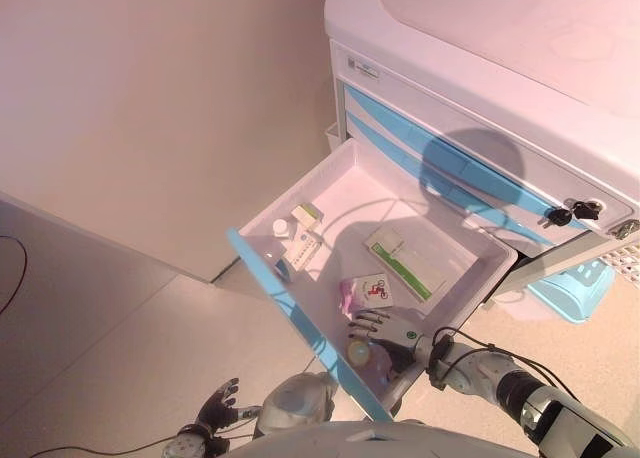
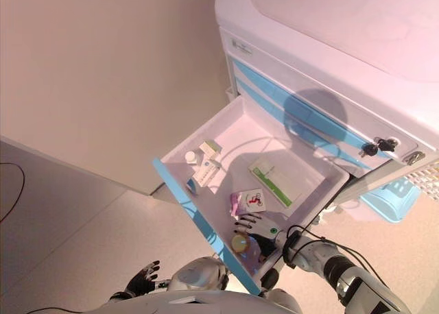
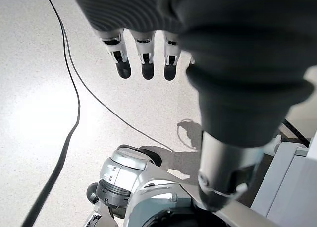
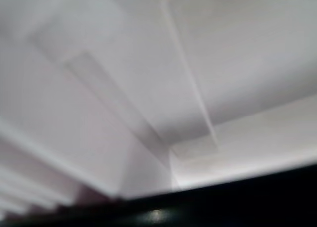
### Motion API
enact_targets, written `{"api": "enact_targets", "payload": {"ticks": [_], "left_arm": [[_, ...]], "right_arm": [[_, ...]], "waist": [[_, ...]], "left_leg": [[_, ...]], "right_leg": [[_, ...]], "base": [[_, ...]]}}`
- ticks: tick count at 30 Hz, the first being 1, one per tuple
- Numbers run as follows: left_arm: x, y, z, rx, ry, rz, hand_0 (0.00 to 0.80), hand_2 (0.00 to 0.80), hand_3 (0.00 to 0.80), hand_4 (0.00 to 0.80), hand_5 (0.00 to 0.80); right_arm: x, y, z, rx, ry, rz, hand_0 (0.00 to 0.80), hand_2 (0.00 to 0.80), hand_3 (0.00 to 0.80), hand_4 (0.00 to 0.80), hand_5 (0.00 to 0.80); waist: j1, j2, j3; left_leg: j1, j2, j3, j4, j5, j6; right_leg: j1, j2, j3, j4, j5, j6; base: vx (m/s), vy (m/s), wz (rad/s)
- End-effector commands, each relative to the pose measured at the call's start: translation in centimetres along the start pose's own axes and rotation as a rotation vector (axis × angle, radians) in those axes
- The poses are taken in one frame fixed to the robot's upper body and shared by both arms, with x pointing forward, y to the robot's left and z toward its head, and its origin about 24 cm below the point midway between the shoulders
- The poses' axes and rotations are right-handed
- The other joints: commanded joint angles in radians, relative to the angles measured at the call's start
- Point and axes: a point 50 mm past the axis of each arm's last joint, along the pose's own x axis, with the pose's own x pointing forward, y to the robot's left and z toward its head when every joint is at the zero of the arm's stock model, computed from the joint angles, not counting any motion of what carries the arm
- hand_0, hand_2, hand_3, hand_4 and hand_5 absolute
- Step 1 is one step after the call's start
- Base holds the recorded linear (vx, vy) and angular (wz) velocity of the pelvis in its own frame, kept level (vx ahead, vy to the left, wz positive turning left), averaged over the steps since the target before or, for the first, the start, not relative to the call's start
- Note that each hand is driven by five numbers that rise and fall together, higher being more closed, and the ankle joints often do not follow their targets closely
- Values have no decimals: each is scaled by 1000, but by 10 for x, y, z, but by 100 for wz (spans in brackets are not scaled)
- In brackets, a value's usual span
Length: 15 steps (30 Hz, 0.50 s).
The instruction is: Open the drawer and pick up the medicine
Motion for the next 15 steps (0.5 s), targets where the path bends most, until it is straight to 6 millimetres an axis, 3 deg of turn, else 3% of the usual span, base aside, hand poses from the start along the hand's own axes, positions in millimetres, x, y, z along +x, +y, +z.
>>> {"api": "enact_targets", "payload": {"ticks": [1, 15], "left_arm": [[1, -10, 1, 21, -13, -44, 0, 0, 0, 0, 0], [2, -11, 2, 16, -16, -48, 0, 0, 0, 0, 0]], "right_arm": [[45, -54, 37, 31, -175, -270, 0, 0, 0, 0, 0], [50, -58, 41, 60, -188, -252, 0, 0, 0, 0, 0]], "waist": [[47, -13, -3], [56, -9, -1]], "left_leg": [[-5, -70, 14, 4, -77, 11], [-10, -72, 11, 4, -75, 10]], "right_leg": [[-61, -142, 57, 138, 15, 85], [-63, -149, 49, 138, 16, 89]], "base": [[0, 0, 0], [0, 0, 0]]}}
